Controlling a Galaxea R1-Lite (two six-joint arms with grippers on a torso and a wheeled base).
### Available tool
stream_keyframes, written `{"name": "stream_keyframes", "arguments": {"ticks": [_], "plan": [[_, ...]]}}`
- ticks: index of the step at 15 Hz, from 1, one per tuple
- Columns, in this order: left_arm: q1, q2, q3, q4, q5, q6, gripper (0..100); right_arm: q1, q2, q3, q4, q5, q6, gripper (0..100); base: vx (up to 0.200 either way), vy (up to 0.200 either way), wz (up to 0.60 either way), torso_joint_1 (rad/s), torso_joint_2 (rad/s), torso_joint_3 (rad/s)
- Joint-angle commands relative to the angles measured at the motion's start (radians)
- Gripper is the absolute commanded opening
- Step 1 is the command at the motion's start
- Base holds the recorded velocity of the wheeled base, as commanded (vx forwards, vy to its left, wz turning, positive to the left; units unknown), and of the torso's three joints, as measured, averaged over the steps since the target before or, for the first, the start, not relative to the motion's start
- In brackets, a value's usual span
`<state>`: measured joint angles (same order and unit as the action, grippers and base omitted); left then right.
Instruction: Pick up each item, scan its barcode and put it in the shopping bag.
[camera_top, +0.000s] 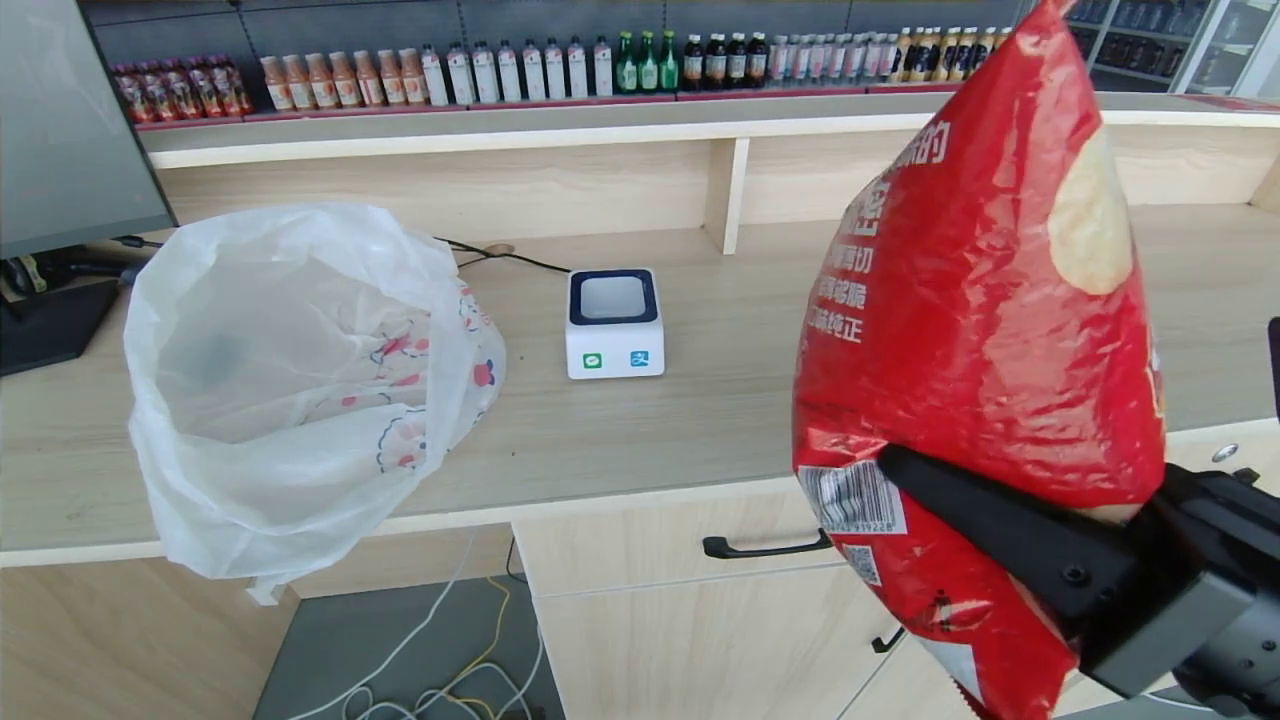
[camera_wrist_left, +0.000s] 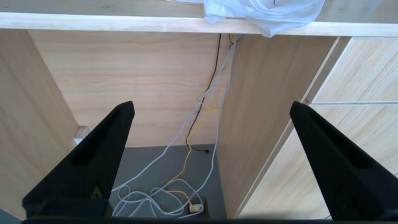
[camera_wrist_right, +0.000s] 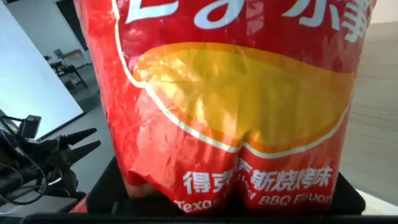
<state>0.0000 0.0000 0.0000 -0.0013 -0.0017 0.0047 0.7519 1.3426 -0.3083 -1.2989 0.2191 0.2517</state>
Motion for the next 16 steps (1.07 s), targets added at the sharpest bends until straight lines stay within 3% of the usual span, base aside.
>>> {"name": "stream_keyframes", "arguments": {"ticks": [1, 3, 6, 9, 11, 13, 16], "plan": [[0.000, 0.000, 0.000, 0.000, 0.000, 0.000, 100, -0.025, -0.026, 0.041, 0.000, -0.046, -0.046, 0, 0.000, 0.000, 0.00, 0.000, 0.00, 0.000], [-0.002, 0.000, 0.000, 0.000, 0.000, 0.001, 100, -0.057, -0.034, 0.044, 0.000, -0.144, -0.143, 0, 0.000, 0.000, 0.00, 0.000, 0.00, 0.000], [-0.002, 0.000, 0.000, 0.000, 0.000, 0.000, 100, -0.063, -0.045, 0.034, -0.002, -0.277, -0.158, 0, 0.000, 0.000, 0.00, 0.000, 0.00, 0.000], [-0.002, 0.000, 0.000, 0.000, 0.000, 0.001, 100, -0.186, -0.045, 0.025, -0.002, -0.281, -0.328, 0, 0.000, 0.000, 0.00, 0.000, 0.00, 0.000], [-0.002, 0.000, 0.000, 0.000, 0.000, 0.001, 100, -0.213, -0.059, 0.041, -0.029, -0.282, -0.422, 0, 0.000, 0.000, 0.00, 0.000, 0.00, 0.000], [-0.002, 0.000, 0.000, 0.000, 0.000, 0.001, 100, -0.253, -0.066, 0.043, -0.065, -0.279, -0.439, 0, 0.000, 0.000, 0.00, 0.000, 0.00, 0.000], [-0.002, 0.000, 0.000, 0.000, 0.000, 0.001, 100, -0.246, -0.057, 0.044, -0.071, -0.271, -0.436, 0, 0.000, 0.000, 0.00, 0.000, 0.00, 0.000]]}}
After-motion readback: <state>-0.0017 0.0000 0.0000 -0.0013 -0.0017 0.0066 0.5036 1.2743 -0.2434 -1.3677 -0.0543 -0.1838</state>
